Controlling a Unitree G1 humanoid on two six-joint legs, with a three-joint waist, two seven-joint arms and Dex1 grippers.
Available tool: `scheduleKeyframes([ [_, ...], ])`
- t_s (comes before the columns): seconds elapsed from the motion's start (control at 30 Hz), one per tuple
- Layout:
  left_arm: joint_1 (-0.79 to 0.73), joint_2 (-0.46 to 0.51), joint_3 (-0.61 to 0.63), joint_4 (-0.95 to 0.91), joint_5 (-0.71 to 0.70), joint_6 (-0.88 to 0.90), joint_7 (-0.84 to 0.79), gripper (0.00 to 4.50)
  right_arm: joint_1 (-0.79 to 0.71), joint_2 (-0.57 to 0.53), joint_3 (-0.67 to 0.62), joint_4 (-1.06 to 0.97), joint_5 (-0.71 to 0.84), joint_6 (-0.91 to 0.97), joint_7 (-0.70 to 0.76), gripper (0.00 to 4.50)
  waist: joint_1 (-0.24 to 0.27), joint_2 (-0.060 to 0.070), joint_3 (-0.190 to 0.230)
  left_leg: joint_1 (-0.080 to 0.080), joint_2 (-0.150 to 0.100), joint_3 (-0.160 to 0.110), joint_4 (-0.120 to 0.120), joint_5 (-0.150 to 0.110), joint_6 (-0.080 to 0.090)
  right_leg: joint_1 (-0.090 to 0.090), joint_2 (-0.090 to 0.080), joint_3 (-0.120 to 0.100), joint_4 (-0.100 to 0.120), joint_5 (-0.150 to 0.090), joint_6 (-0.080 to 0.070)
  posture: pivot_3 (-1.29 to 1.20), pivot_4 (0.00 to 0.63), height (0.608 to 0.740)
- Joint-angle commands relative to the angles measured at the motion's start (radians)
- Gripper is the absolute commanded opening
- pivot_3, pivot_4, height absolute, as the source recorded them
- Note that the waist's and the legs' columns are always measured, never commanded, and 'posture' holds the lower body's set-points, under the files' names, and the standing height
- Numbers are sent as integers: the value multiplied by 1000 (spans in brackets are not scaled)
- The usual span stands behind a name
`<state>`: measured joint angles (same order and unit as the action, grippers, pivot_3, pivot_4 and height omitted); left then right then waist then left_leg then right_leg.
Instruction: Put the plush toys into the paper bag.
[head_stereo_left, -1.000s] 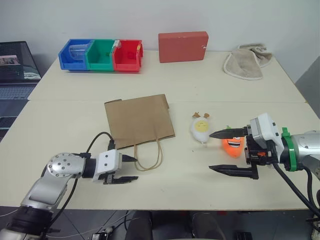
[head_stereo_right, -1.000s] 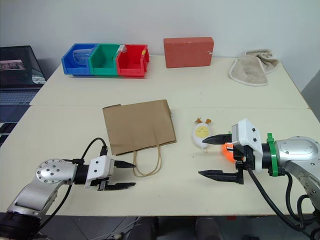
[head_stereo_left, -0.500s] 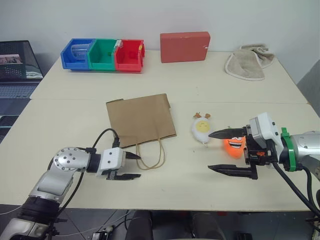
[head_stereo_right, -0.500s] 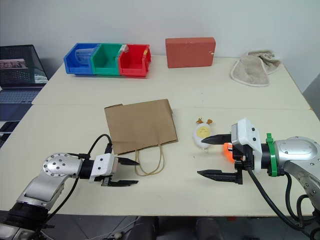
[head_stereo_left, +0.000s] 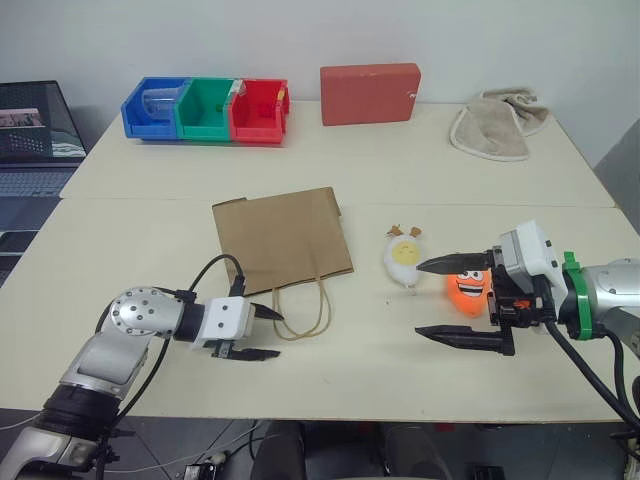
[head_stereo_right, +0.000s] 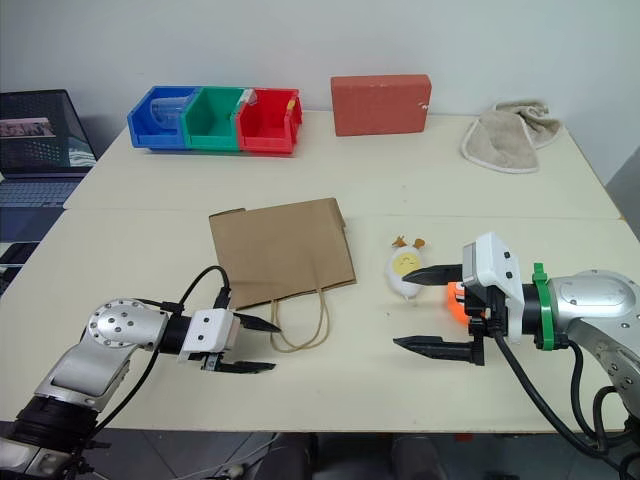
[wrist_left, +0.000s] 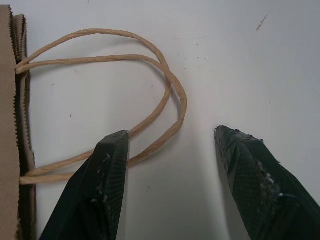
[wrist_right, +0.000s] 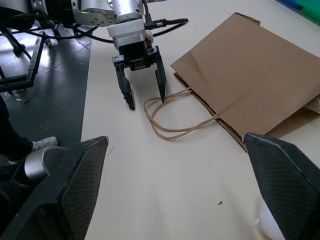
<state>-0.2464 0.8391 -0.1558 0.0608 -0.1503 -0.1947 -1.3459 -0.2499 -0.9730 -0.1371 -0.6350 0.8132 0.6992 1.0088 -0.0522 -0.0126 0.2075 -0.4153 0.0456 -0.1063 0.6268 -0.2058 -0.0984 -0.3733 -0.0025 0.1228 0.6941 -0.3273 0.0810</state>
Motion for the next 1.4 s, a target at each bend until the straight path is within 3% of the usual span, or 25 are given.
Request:
scheduleKeyframes([
  [0.03,-20,-18,-27,29,32,-30,12,2943,-11,-5,-19,-28,18,-4,0,4500,2,0,0,0,0,0,0,0,0,0,0,0,0,0,0,0,150,740],
  [0.07,-21,-18,-29,31,32,-31,9,2943,-10,-5,-19,-29,18,-4,0,4500,2,0,0,0,0,0,0,0,0,0,0,0,0,0,0,0,150,740],
  [0.17,-30,-20,-44,42,45,-53,2,2395,-17,-4,-20,-26,19,-1,-1,4500,3,0,0,0,0,0,0,0,0,0,0,0,0,0,0,0,150,740],
  [0.43,-68,-47,-77,61,77,-85,23,32,-21,0,-19,-27,23,0,-8,4500,16,1,-1,0,0,0,1,0,0,1,0,0,0,0,0,0,150,740],
  [0.77,-89,-43,-61,28,30,-22,11,32,-26,3,-19,-29,32,4,-15,4500,20,1,-1,0,0,-1,1,0,0,1,0,0,0,0,0,0,150,740],
  [1.07,-133,21,9,-176,-225,419,-53,32,-31,-4,-19,-17,26,0,-18,4500,17,0,0,-1,0,-2,0,0,0,-1,0,-2,0,0,0,0,150,740],
  [1.2,-178,28,39,-197,-361,639,-76,32,-51,20,8,-1,-18,9,-91,4500,14,-1,0,-1,0,-2,1,0,0,-1,1,-2,1,0,0,0,150,740],
  [1.33,-240,-19,103,-167,-480,802,-18,32,-62,53,49,6,-75,11,-157,4500,13,-1,0,-1,0,-2,0,0,0,-1,1,-2,0,0,0,0,150,740],
  [1.4,-270,-39,130,-174,-538,884,7,0,-63,74,69,4,-90,18,-184,4139,14,-1,1,-2,0,-3,1,0,0,-1,1,-3,1,0,0,0,150,740],
])
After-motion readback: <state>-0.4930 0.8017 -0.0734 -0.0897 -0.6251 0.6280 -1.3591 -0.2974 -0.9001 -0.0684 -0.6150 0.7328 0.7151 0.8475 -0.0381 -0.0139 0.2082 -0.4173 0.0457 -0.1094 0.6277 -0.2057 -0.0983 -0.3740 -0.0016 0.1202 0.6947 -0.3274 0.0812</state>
